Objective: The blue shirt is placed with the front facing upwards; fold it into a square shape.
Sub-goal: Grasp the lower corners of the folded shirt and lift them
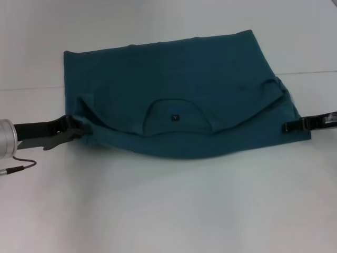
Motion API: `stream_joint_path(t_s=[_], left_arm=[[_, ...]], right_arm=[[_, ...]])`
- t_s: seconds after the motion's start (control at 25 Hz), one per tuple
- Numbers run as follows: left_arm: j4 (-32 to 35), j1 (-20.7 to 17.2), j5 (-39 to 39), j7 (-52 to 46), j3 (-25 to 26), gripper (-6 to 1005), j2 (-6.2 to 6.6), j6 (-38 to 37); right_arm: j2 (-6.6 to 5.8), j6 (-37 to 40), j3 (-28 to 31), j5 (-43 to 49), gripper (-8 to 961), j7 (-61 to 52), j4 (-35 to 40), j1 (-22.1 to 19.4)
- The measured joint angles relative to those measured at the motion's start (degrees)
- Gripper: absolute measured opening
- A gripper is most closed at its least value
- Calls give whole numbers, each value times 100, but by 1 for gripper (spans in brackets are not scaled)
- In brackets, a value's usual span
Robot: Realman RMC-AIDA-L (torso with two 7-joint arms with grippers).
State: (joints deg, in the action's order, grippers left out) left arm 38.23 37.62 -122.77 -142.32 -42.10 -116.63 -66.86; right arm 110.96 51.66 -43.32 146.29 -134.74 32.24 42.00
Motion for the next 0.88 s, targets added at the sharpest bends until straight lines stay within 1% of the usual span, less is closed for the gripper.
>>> stream_joint_path(t_s=[0.32, 0.52, 0.76, 0.88], left_arm=[[0, 0, 0, 5, 0, 57, -13, 7], [0, 0, -1, 6, 0, 57, -20, 7], [28, -1, 0, 4, 0, 56, -37, -7], [57, -14, 8, 3, 0, 56, -45, -23]], right_arm=[[64, -118, -23, 25, 687, -1, -89, 24], [66, -108, -27, 32, 683, -14, -125, 29], [-21, -37, -5, 26, 678, -169, -271, 80], [-43, -42, -21, 41, 675, -208, -271, 87]])
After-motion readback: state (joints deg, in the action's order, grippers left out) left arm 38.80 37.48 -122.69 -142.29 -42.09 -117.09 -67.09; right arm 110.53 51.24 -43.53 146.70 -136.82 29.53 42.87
